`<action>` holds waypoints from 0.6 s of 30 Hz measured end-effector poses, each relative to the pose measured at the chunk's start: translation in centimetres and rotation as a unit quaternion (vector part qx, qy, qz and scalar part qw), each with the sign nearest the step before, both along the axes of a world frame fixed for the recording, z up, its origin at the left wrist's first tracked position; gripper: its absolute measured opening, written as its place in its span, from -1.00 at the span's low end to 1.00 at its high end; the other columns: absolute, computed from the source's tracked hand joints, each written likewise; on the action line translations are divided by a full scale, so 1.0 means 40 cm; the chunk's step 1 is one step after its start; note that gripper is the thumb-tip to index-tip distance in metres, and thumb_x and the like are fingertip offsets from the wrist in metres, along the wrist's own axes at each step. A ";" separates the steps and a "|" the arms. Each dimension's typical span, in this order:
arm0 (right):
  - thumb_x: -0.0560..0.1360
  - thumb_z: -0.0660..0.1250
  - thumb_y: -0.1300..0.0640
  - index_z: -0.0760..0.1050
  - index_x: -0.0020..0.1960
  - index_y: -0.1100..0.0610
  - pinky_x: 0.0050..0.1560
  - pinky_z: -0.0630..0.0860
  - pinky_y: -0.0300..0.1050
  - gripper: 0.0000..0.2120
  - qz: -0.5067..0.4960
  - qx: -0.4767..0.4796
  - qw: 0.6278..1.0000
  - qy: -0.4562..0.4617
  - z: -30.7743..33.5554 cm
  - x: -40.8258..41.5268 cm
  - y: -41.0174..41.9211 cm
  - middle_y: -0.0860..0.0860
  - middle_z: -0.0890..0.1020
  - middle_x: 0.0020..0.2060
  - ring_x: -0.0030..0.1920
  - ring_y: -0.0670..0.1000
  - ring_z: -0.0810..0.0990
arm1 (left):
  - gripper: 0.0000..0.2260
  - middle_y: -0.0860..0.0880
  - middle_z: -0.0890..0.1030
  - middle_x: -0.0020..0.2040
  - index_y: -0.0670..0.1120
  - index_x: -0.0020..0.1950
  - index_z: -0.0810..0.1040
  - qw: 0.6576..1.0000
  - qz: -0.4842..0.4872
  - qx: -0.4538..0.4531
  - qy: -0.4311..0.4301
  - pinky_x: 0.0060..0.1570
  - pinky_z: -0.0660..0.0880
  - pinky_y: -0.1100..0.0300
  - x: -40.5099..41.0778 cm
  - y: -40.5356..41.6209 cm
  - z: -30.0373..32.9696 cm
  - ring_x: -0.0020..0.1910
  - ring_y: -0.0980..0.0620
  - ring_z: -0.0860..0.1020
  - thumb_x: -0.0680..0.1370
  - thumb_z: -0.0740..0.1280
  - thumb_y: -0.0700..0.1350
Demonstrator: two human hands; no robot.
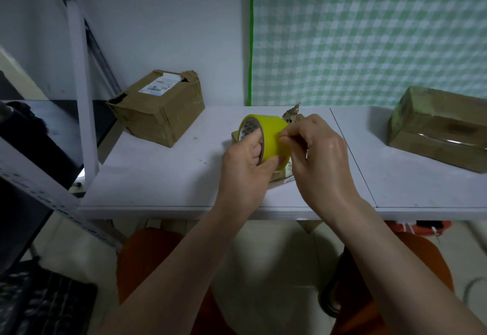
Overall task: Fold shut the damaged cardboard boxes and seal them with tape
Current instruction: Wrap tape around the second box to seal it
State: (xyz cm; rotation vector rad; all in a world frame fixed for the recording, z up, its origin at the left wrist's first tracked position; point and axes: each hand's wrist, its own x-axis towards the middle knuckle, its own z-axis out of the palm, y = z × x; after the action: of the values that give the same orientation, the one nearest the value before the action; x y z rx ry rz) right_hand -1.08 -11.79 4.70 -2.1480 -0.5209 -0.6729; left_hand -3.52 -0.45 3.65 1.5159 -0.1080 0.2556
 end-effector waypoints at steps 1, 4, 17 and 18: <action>0.46 0.29 0.29 0.57 -0.13 0.23 -0.20 0.31 -0.26 -0.92 0.011 -0.005 1.000 -0.012 0.001 -0.002 0.000 0.07 0.53 -0.21 -0.22 0.02 0.48 | -0.59 -0.05 0.66 0.06 -0.18 0.21 0.54 1.000 0.005 -0.003 0.011 0.03 0.55 0.24 0.003 0.005 -0.001 0.03 0.10 0.64 0.46 0.24 -0.53; 0.47 0.29 0.29 0.56 -0.14 0.21 -0.21 0.31 -0.33 -0.92 0.053 -0.013 0.998 -0.035 -0.002 -0.016 0.006 -0.02 0.48 -0.22 -0.24 -0.08 0.40 | -0.72 -0.13 0.69 -0.04 -0.24 0.14 0.59 0.999 0.031 0.009 0.033 -0.01 0.60 0.02 0.016 0.034 -0.005 -0.08 -0.01 0.66 0.47 0.30 -0.44; 0.46 0.38 0.30 0.55 -0.22 -0.05 -0.10 0.48 -0.19 -0.75 0.104 0.160 0.975 0.110 0.038 0.002 -0.006 -0.04 0.58 -0.21 -0.17 -0.02 0.55 | -0.49 0.06 0.48 0.19 0.09 0.17 0.52 0.980 0.112 0.160 0.031 0.14 0.46 0.28 0.001 0.048 0.036 0.17 0.16 0.49 0.29 0.59 -0.15; 0.46 0.38 0.30 0.56 -0.21 -0.04 -0.09 0.50 -0.14 -0.76 0.108 0.158 0.975 0.111 0.042 0.000 -0.008 -0.02 0.59 -0.20 -0.16 0.00 0.56 | -0.54 0.06 0.53 0.16 0.09 0.14 0.55 0.983 0.092 0.157 0.007 0.17 0.48 0.23 0.003 0.048 0.044 0.15 0.16 0.52 0.31 0.58 -0.17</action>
State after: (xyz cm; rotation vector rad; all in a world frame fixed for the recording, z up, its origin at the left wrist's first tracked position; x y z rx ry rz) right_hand -1.09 -12.11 6.38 -1.8081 -0.4819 -0.3616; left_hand -3.38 1.48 5.41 1.8438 0.0043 0.3890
